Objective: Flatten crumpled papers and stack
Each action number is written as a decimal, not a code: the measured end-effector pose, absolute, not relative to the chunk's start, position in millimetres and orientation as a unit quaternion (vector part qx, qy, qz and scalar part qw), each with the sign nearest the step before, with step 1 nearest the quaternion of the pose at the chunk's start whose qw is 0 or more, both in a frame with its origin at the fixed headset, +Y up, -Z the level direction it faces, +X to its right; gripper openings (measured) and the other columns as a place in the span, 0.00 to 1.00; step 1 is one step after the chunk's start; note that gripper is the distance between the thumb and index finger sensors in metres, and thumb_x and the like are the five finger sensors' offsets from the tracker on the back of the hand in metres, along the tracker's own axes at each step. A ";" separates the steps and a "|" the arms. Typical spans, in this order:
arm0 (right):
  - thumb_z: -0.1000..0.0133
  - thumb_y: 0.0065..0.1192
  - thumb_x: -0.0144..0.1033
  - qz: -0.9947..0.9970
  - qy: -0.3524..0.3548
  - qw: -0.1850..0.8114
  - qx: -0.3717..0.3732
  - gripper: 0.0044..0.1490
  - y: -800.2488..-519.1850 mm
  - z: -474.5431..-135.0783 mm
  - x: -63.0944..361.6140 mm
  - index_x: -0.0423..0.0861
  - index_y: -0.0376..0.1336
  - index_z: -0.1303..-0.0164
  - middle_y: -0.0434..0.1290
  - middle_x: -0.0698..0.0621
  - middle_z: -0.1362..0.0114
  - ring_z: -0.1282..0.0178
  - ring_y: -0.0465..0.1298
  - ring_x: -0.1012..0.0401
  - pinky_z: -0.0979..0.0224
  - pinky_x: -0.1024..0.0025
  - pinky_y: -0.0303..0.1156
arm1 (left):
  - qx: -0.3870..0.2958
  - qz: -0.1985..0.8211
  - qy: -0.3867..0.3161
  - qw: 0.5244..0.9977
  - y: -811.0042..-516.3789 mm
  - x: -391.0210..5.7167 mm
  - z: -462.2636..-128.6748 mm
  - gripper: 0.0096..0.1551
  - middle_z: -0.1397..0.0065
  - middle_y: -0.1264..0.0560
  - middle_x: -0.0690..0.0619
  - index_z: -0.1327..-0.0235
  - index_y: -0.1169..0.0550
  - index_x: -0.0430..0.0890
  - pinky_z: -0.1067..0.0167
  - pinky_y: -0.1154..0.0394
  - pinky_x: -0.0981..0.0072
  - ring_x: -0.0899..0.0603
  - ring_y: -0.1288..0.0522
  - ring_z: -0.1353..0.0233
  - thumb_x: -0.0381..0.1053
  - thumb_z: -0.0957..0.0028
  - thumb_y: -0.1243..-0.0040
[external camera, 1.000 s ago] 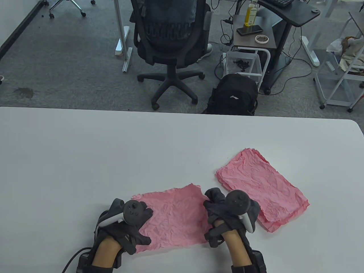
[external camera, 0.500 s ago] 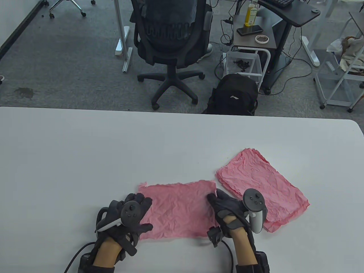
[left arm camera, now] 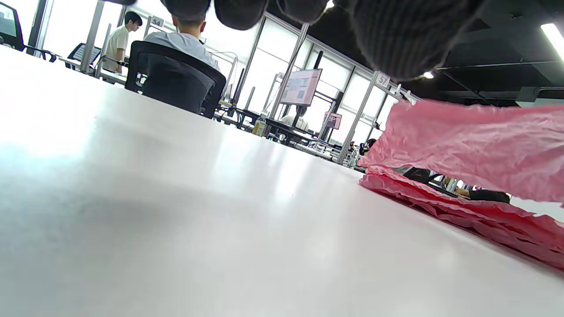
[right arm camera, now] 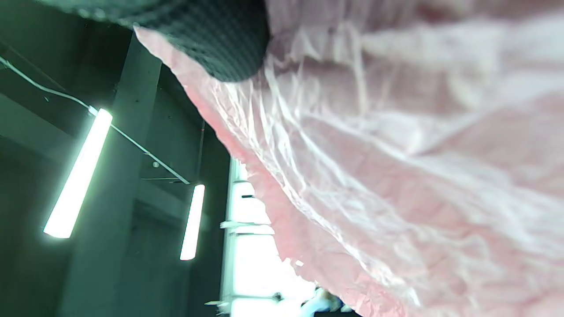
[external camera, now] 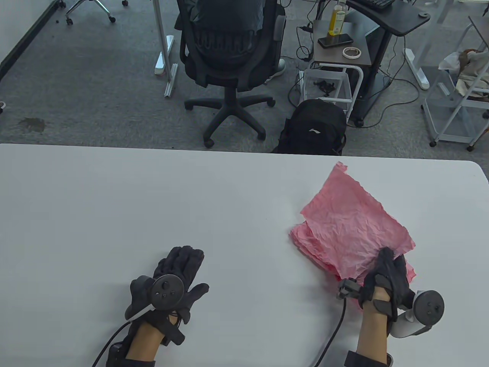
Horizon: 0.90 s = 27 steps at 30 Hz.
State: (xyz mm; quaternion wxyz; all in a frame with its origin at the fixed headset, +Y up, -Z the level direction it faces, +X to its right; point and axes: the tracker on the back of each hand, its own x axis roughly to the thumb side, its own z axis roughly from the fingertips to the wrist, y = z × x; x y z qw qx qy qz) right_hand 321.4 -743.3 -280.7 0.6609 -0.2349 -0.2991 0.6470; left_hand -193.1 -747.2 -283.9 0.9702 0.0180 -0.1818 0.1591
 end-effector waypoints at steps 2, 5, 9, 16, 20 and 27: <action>0.43 0.58 0.35 0.686 -0.279 0.616 -0.270 0.26 -749.5 -280.6 327.1 0.38 0.65 0.37 0.83 0.40 0.46 0.55 0.86 0.47 0.59 0.59 0.82 | 0.016 0.160 -0.184 0.970 -747.7 -192.7 -284.0 0.51 0.16 0.46 0.42 0.17 0.44 0.52 0.26 0.44 0.30 0.29 0.46 0.15 0.68 0.50 0.39; 0.44 0.61 0.35 0.718 -0.259 0.569 -0.307 0.33 -758.2 -281.0 328.5 0.34 0.59 0.31 0.76 0.33 0.38 0.47 0.80 0.38 0.51 0.49 0.77 | 0.014 0.159 -0.184 0.970 -748.1 -192.5 -282.7 0.51 0.16 0.46 0.43 0.17 0.44 0.53 0.26 0.44 0.30 0.29 0.46 0.15 0.68 0.50 0.39; 0.42 0.63 0.39 0.774 -0.287 0.485 -0.288 0.46 -743.9 -277.0 323.0 0.38 0.43 0.23 0.55 0.31 0.22 0.28 0.59 0.32 0.34 0.38 0.60 | 0.013 0.160 -0.182 0.970 -749.0 -193.5 -283.1 0.51 0.16 0.46 0.42 0.17 0.44 0.53 0.26 0.44 0.30 0.29 0.46 0.15 0.68 0.50 0.39; 0.41 0.63 0.40 0.830 -0.347 0.371 -0.229 0.47 -717.0 -274.6 294.6 0.43 0.40 0.21 0.43 0.34 0.18 0.21 0.44 0.34 0.28 0.34 0.46 | 0.038 0.161 -0.181 0.969 -745.5 -195.7 -281.5 0.51 0.15 0.46 0.42 0.16 0.45 0.53 0.26 0.44 0.30 0.30 0.47 0.15 0.67 0.49 0.39; 0.41 0.63 0.40 0.866 -0.357 0.323 -0.136 0.44 -708.2 -281.9 258.3 0.45 0.44 0.21 0.47 0.36 0.18 0.20 0.47 0.35 0.28 0.34 0.48 | 0.059 0.153 -0.186 0.969 -744.2 -195.3 -280.5 0.51 0.15 0.47 0.42 0.16 0.47 0.53 0.26 0.44 0.30 0.30 0.46 0.15 0.67 0.49 0.40; 0.42 0.64 0.41 0.912 -0.291 0.283 0.063 0.42 -716.7 -292.9 168.2 0.46 0.50 0.21 0.51 0.36 0.17 0.20 0.51 0.35 0.28 0.33 0.51 | 0.104 0.144 -0.187 0.966 -740.0 -198.4 -277.6 0.51 0.15 0.49 0.43 0.16 0.49 0.55 0.25 0.45 0.30 0.30 0.48 0.14 0.68 0.48 0.41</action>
